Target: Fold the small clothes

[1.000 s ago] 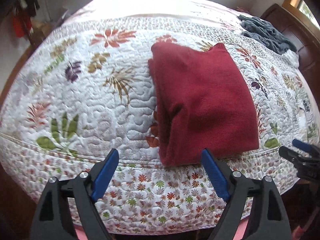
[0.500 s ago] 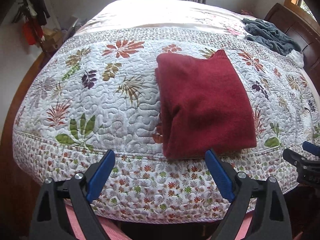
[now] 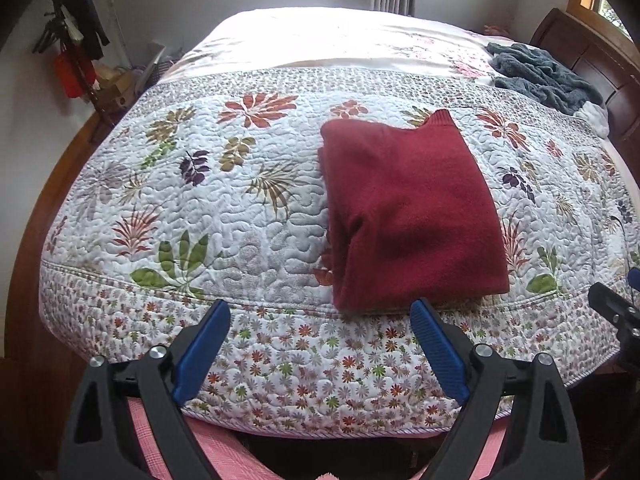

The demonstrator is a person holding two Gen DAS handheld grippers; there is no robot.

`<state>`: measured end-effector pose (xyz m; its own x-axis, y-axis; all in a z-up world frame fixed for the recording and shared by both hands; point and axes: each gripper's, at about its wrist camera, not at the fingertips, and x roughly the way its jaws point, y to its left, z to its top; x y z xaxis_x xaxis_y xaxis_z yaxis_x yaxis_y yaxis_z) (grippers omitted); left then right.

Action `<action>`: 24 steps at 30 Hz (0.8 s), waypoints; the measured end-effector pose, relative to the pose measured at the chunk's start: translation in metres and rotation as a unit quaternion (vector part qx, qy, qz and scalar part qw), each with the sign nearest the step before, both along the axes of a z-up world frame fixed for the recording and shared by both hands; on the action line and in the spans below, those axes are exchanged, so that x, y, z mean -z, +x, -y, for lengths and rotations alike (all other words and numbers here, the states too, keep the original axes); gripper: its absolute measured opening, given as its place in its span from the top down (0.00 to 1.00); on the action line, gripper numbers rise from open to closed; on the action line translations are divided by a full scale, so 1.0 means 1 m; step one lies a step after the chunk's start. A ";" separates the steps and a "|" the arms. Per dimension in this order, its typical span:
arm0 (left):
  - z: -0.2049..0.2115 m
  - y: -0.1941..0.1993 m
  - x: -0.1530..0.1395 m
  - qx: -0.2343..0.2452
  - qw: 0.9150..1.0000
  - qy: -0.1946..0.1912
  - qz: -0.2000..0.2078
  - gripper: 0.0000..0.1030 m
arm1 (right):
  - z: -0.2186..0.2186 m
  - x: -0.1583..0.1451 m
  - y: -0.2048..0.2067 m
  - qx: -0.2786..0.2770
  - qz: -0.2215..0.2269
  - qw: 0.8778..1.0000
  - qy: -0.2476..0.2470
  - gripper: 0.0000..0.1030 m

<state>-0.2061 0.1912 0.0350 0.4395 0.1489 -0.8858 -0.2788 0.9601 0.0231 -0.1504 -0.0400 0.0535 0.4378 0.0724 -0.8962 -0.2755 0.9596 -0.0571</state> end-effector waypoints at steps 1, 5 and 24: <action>0.000 -0.001 -0.002 0.000 1.000 0.000 0.001 0.11 | 0.000 -0.001 -0.001 -0.001 0.001 1.000 0.002 0.05; 0.003 -0.001 -0.007 0.003 1.000 0.000 0.003 0.11 | -0.001 -0.003 -0.002 -0.001 0.007 1.000 -0.002 0.05; 0.012 0.005 -0.002 0.007 1.000 0.012 -0.010 0.11 | 0.002 0.005 0.003 0.003 0.000 1.000 -0.005 0.05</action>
<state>-0.2014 0.1792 0.0367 0.4232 0.1639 -0.8911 -0.2647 0.9630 0.0514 -0.1477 -0.0422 0.0483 0.4388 0.0609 -0.8965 -0.2705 0.9604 -0.0672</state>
